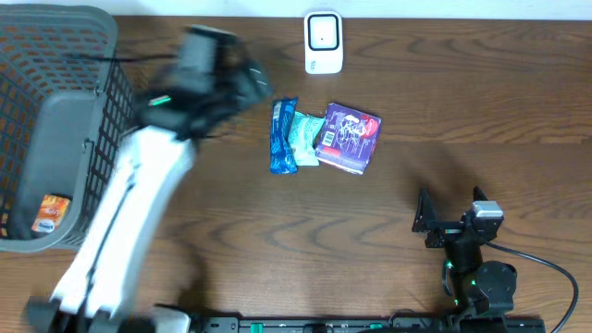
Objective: Scan the item barcode
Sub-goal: 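Carry the blue snack bar out and set it left of the wipes, then reach the left gripper into the basket and grasp the small orange box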
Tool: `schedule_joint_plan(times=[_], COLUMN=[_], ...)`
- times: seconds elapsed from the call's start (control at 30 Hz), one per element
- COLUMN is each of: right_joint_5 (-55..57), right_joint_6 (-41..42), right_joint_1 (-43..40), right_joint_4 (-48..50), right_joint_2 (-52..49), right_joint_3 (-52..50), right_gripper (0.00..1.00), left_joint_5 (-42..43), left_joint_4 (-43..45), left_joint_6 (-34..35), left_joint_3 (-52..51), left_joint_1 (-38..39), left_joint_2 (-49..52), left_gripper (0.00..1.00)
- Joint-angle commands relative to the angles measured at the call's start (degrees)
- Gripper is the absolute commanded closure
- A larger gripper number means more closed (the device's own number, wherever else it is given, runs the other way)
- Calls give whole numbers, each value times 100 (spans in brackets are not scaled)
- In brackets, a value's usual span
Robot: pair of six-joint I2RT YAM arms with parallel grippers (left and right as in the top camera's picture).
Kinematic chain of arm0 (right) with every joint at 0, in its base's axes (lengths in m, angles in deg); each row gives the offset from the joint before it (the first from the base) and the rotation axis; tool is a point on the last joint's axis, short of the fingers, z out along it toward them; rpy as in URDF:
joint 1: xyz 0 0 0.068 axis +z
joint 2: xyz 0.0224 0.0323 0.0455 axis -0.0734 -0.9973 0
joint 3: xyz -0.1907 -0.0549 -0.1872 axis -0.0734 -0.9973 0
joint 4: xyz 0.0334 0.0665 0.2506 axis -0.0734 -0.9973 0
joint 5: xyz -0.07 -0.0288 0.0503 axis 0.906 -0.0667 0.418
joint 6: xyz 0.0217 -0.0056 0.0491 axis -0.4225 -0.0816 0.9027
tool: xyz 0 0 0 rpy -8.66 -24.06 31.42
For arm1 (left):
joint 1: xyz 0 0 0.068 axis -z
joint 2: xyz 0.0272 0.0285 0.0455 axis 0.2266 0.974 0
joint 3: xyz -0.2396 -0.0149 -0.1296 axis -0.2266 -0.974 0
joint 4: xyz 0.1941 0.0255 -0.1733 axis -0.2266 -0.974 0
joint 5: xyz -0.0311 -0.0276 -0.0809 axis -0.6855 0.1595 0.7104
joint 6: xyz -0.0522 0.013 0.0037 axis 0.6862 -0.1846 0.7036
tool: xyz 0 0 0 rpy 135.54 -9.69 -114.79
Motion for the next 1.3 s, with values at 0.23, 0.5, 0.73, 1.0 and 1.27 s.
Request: schedule_joint_plan(times=[0.23,0.5,0.73,1.0,1.27], right_joint_5=[-13,-13,-13,-13,-13], right_joint_6=[-55,-57,-57,-57,-55], right_joint_1=[-24,-24,-24,-24,-24], right_joint_4=[-7,-7,-7,-7,-7], right_joint_2=[33,33,33,33,33], right_joint_3=[-17,-17,-17,-17,-17], right_gripper=[1,1,1,1,1], left_joint_5=[-2356,-2448,-2411,-2404,-2098], left_joint_4=[-949,-1331,-1709,-1209,-1169], left_joint_6=[-1491,-813,-96,-2,-7], left_joint_3=[50,-146,-146,-146,-149], left_joint_1=[-3845,-5029,-5010,-4988,-4988], left_joint_2=[-1141,26,1613,3056,3733], left_gripper=[4,2,2,1,89])
